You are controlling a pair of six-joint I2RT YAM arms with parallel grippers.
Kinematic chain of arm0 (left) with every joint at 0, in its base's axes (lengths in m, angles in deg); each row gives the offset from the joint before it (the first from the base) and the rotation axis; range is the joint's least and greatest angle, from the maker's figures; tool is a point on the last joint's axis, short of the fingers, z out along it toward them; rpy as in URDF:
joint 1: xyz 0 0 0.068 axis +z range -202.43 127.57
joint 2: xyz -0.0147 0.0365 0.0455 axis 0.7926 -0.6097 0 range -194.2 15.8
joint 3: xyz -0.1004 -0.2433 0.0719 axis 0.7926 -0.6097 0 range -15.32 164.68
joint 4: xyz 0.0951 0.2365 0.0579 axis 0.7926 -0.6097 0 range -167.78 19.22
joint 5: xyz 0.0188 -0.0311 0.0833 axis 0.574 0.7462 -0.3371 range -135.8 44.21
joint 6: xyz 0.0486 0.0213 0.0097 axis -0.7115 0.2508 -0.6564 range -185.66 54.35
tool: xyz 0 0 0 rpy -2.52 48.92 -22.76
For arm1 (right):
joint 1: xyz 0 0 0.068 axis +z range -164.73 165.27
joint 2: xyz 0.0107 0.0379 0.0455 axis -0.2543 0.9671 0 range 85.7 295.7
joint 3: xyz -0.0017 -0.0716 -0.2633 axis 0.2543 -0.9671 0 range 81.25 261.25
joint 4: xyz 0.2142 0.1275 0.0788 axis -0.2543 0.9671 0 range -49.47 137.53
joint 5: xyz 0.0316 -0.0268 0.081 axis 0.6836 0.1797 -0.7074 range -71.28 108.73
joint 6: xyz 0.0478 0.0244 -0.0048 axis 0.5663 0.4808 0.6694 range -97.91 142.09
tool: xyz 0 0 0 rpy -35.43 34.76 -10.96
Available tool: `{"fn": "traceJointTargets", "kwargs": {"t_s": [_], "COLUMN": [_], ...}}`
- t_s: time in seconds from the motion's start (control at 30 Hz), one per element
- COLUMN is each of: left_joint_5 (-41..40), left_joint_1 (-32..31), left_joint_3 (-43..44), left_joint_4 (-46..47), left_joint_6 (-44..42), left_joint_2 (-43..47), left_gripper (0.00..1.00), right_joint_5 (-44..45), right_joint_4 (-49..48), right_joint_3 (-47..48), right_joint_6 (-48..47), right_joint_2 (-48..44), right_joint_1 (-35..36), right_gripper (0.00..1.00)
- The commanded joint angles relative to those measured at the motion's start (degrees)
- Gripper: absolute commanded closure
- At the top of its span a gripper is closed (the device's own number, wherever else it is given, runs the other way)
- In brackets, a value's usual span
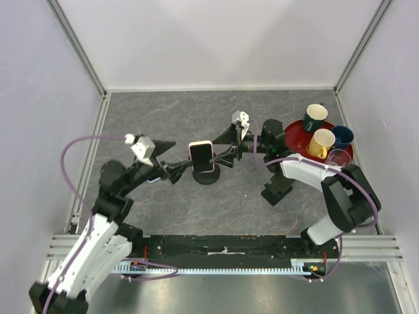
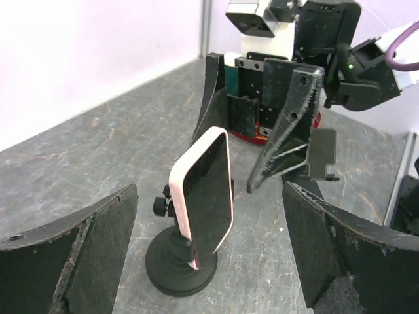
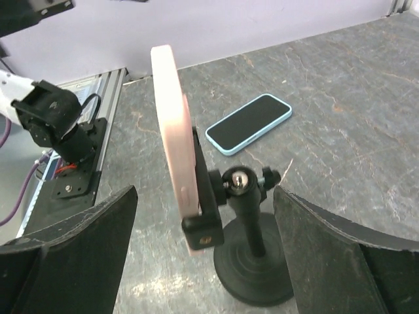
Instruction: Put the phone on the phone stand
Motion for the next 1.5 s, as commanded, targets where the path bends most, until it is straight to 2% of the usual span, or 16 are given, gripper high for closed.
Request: {"fn": "traceJointTargets", "kwargs": {"t_s": [0.0, 0.1, 0.2, 0.3, 0.33, 0.4, 0.43, 0.5, 0.53, 0.63, 0.83, 0.87, 1.1, 1.23, 1.33, 1.47], "left_joint_5": [-12.06, -10.85, -10.58, -12.85, -13.30, -13.39, -13.22, -12.17, -11.55, -11.37, -16.64, -16.38, -8.31, -6.54, -2.51, 2.93], "left_joint_1": [0.25, 0.25, 0.25, 0.25, 0.25, 0.25, 0.25, 0.16, 0.16, -0.98, -7.13, -7.13, -7.05, -6.96, -6.69, -6.52], "left_joint_3": [-5.12, -8.28, -12.76, -12.86, -12.77, -13.56, -15.22, -19.42, -21.10, -26.47, -30.87, -31.31, -30.54, -28.77, -27.10, -24.03], "left_joint_4": [-3.89, -5.56, -1.63, -1.00, -0.48, 1.54, 4.68, 10.14, 17.65, 27.62, 46.79, 53.17, 72.45, 78.52, 82.14, 82.50], "left_joint_6": [8.27, 12.74, 16.79, 18.64, 19.26, 21.62, 22.69, 26.54, 27.69, 30.69, 25.34, 25.25, 25.95, 26.48, 25.86, 25.77], "left_joint_2": [12.12, 13.72, 14.60, 13.55, 13.03, 11.18, 10.31, 8.20, 7.41, 2.14, -9.55, -11.22, -29.06, -36.35, -38.39, -41.37], "left_gripper": [0.03, 0.04, 0.05, 0.06, 0.06, 0.08, 0.09, 0.12, 0.14, 0.18, 0.18, 0.17, 0.18, 0.19, 0.23, 0.26], "right_joint_5": [1.08, -0.41, -0.24, -0.68, -0.60, -0.51, -0.33, 0.89, 1.60, 3.18, 1.96, 1.87, 0.20, -0.33, -1.03, -1.56], "right_joint_4": [-4.23, -7.41, -6.18, -6.62, -7.75, -9.60, -12.30, -14.35, -14.53, -12.52, -12.32, -12.94, -18.38, -18.66, -19.01, -19.10], "right_joint_3": [4.78, 7.23, 9.26, 10.14, 10.23, 10.06, 9.88, 9.35, 9.18, 9.18, 8.21, 7.95, 5.93, 5.49, 5.40, 5.31], "right_joint_6": [5.36, 8.38, 8.48, 9.18, 9.61, 11.81, 12.95, 15.76, 16.21, 16.30, 17.17, 17.44, 19.72, 19.81, 19.81, 19.64], "right_joint_2": [3.02, 5.39, 7.07, 8.38, 8.74, 9.00, 9.18, 8.74, 8.56, 7.42, 6.28, 6.19, 6.19, 5.84, 5.84, 5.75], "right_joint_1": [1.26, 2.66, 4.33, 5.39, 5.83, 5.92, 6.01, 5.92, 5.92, 5.66, 3.64, 3.37, 1.97, 1.88, 1.87, 1.79], "right_gripper": [0.10, 0.12, 0.18, 0.30, 0.37, 0.43, 0.54, 0.66, 0.81, 1.00, 1.00, 1.00, 1.00, 1.00, 1.00, 1.00]}}
